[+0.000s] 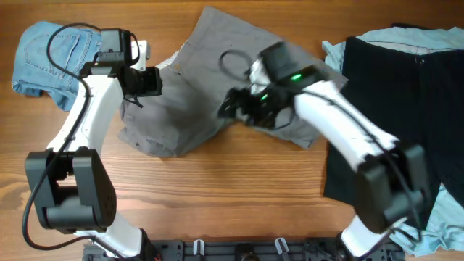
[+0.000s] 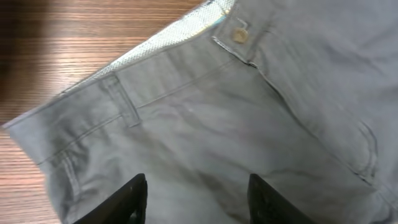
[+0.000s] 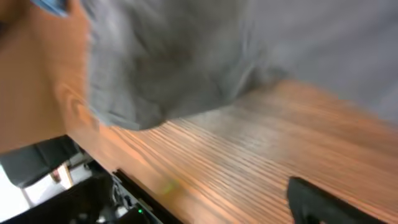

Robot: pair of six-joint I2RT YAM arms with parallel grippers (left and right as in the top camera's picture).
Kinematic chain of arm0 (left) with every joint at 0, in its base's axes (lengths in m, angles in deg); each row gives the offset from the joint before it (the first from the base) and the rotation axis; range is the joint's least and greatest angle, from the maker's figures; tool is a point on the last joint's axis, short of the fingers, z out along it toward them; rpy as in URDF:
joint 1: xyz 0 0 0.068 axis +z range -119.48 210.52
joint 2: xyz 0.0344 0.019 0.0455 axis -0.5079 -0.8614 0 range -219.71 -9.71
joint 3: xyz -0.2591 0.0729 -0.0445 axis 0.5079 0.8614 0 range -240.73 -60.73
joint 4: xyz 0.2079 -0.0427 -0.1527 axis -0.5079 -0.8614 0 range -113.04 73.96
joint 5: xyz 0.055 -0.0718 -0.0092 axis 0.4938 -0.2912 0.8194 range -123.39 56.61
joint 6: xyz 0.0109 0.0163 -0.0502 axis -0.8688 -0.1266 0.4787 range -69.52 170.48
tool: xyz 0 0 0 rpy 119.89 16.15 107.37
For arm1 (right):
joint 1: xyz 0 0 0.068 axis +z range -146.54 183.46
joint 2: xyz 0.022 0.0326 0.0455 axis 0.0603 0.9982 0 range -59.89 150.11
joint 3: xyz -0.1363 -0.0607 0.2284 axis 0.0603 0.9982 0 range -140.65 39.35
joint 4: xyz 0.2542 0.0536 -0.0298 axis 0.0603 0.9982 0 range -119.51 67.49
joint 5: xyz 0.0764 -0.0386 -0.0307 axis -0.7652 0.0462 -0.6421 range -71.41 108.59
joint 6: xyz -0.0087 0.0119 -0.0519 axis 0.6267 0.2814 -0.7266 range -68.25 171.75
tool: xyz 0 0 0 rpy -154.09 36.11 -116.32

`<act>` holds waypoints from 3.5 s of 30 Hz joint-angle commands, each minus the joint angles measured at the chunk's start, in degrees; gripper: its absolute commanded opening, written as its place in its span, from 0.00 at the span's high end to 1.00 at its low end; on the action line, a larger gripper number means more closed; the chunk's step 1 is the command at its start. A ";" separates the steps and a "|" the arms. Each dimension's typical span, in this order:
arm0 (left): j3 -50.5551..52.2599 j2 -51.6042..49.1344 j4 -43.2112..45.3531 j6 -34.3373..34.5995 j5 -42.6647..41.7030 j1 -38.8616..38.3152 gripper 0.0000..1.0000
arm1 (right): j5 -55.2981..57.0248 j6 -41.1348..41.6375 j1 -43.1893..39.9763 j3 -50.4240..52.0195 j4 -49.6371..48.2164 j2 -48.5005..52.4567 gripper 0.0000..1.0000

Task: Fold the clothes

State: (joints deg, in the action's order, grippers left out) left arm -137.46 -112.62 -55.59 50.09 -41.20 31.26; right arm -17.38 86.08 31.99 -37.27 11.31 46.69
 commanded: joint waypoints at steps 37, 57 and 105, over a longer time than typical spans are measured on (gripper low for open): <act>0.48 -2.62 -5.84 -0.48 -16.13 -1.36 0.37 | 23.52 -10.36 -9.03 -24.92 27.45 0.57 0.00; 9.35 -8.20 -12.48 13.11 0.79 -11.17 0.96 | 20.50 -17.79 -17.68 -23.85 36.87 0.57 0.00; 1.99 19.93 -15.34 12.63 -6.69 20.65 0.96 | 24.57 -10.34 -7.39 -2.45 33.22 -32.39 0.66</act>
State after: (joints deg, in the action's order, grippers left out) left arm -133.94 -95.45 -71.77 63.23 -50.62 50.69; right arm 5.11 77.23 25.00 -39.19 44.21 14.63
